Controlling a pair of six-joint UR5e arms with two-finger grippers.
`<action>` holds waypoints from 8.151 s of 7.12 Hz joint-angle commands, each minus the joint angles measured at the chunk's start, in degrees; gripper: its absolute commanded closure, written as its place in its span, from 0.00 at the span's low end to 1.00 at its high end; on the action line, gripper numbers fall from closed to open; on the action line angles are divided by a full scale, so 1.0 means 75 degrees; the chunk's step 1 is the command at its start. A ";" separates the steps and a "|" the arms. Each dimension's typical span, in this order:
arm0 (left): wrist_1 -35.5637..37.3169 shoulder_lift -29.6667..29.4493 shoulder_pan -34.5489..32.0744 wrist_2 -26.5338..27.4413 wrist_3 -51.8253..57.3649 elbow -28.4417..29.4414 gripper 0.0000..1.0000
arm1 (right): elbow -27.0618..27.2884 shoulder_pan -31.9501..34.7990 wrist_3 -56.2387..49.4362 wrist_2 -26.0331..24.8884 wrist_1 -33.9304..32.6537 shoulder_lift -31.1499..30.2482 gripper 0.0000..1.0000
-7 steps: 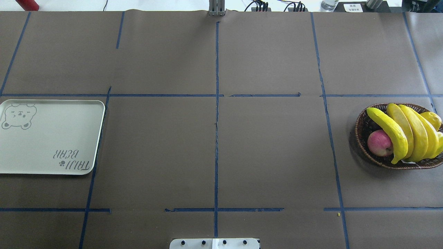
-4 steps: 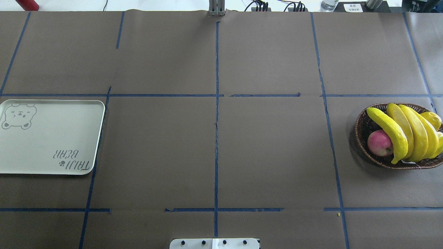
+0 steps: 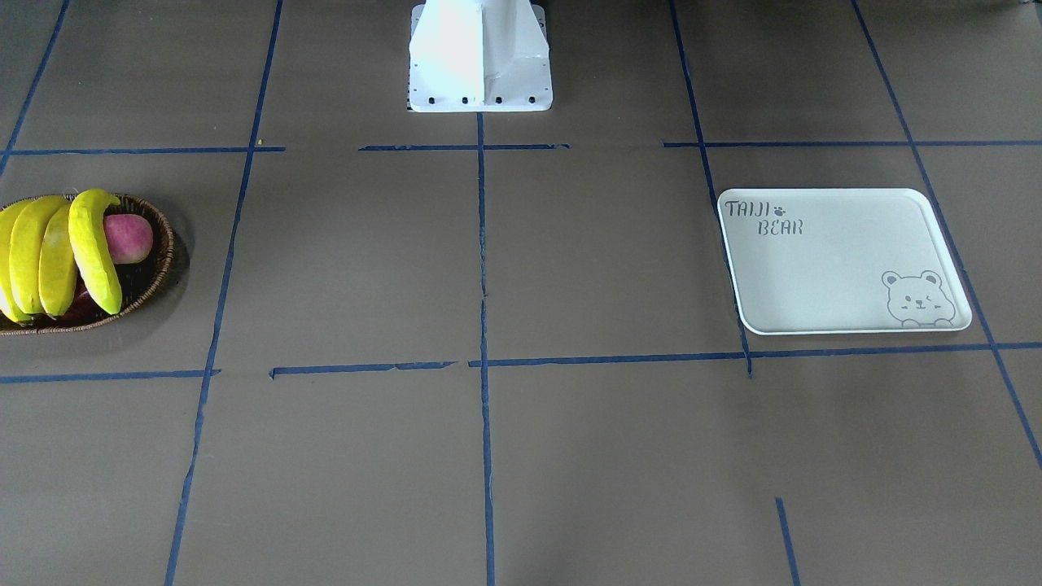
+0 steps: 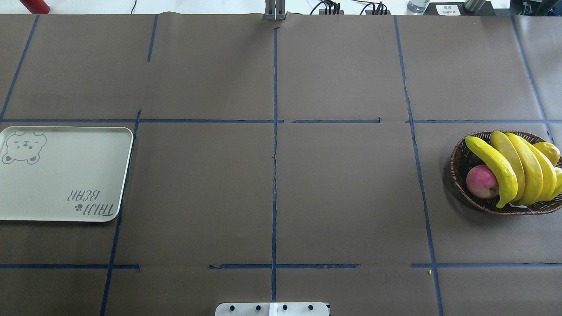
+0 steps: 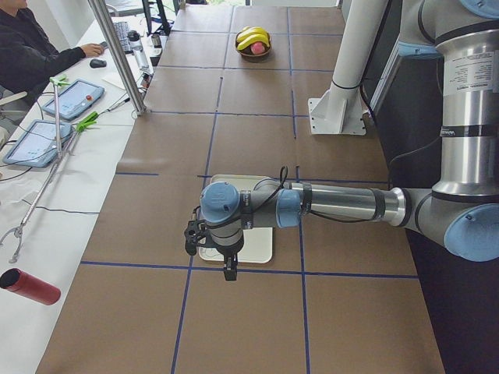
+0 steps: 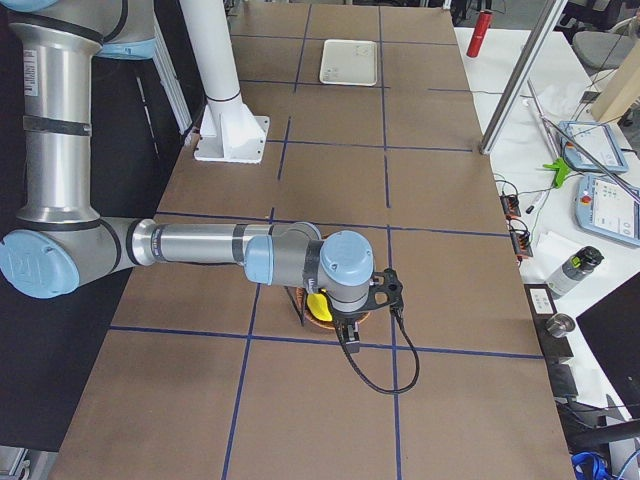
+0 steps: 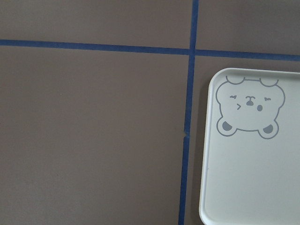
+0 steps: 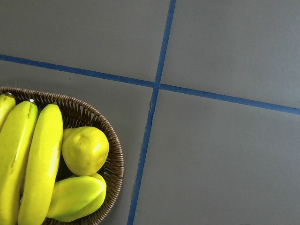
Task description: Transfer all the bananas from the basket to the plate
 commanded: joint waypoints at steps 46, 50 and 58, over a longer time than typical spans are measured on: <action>-0.6035 -0.5308 0.7239 0.1894 -1.4616 -0.0443 0.00 | 0.2058 -0.9539 1.2985 -0.4798 0.4804 0.4515 0.99; -0.6059 -0.5274 0.7383 0.2051 -1.4499 -0.0431 1.00 | 0.2070 -0.9574 1.2997 -0.4798 0.4816 0.4503 0.98; -0.4207 -0.4808 0.6612 0.2051 -1.2695 -0.0254 1.00 | 0.2676 -0.9551 1.2997 -0.4786 0.4898 0.4037 0.00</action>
